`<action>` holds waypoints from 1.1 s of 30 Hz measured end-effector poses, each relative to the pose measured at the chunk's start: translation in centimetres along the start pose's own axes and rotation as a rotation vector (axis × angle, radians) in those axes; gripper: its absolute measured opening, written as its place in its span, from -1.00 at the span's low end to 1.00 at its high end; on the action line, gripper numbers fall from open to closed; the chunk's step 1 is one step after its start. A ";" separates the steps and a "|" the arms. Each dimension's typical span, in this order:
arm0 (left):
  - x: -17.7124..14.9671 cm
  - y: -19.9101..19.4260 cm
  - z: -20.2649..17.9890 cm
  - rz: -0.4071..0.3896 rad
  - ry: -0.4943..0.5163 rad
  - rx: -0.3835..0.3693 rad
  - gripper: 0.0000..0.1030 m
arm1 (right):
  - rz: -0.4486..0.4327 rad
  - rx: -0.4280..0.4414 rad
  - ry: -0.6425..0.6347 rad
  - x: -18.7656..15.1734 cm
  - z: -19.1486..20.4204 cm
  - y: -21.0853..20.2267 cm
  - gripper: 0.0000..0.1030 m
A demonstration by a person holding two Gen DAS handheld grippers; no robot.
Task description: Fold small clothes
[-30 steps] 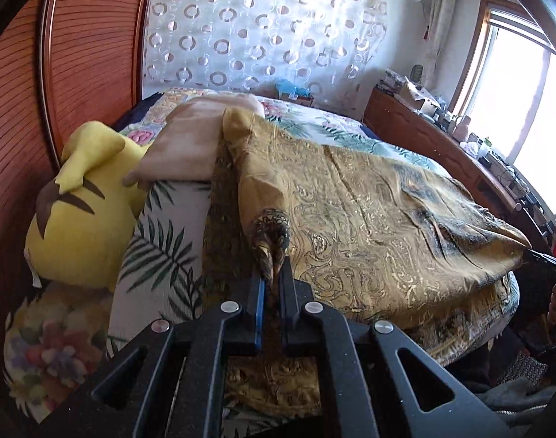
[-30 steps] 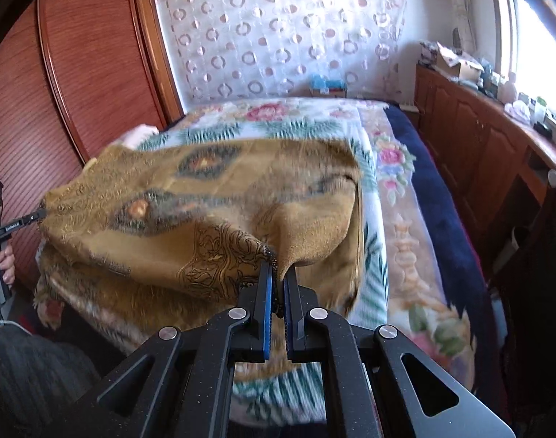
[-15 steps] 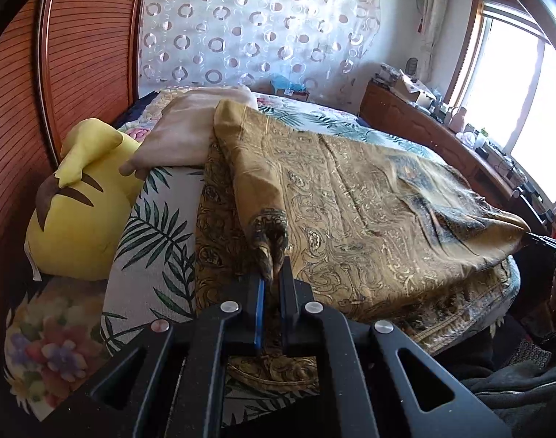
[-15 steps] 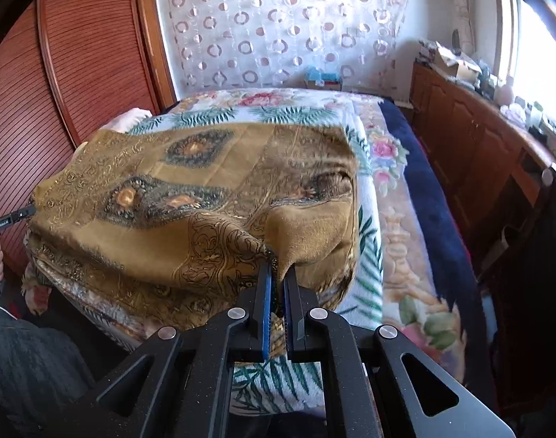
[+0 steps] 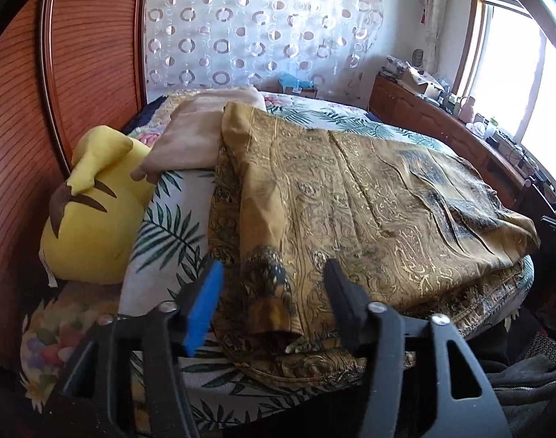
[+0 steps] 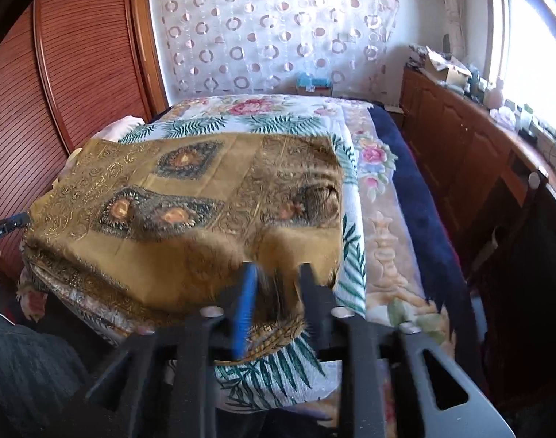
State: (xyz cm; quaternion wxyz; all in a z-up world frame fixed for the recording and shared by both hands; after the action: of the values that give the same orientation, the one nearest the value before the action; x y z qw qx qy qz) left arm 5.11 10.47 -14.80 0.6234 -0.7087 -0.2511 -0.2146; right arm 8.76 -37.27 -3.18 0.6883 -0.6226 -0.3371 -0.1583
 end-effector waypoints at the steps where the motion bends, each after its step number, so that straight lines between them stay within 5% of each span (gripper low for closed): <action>1: 0.1 -0.1 0.0 -0.010 0.003 0.007 0.36 | -0.011 -0.004 -0.004 0.2 0.1 -0.3 0.08; 8: 0.6 0.3 0.4 -0.024 -0.022 0.026 0.47 | -0.055 -0.014 -0.033 1.3 1.9 0.4 0.20; 18: -0.6 1.6 2.3 0.021 -0.069 0.042 0.47 | 0.002 0.056 -0.066 1.6 7.8 8.3 0.20; 27: -2.0 3.2 3.2 0.070 -0.104 0.027 0.47 | 0.040 0.021 -0.073 1.1 8.3 12.8 0.23; 33: -2.2 3.5 3.2 0.068 -0.105 0.016 0.47 | -0.041 -0.008 -0.063 0.5 8.6 13.0 0.31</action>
State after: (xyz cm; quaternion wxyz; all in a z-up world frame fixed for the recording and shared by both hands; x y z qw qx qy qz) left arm 5.51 13.13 -19.26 0.6220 -0.7220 -0.2611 -0.1536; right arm 15.05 -26.60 -12.62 0.6713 -0.6230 -0.3708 -0.1543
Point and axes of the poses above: each gripper's, at about its wrist camera, not at the fingertips, and y roughly the way its jaws point, z to its left, x to its top, the point moved 9 cm from there along y, roughly the way its jaws point, and after that the axes turned 9 degrees about z, right-handed, at the moved point
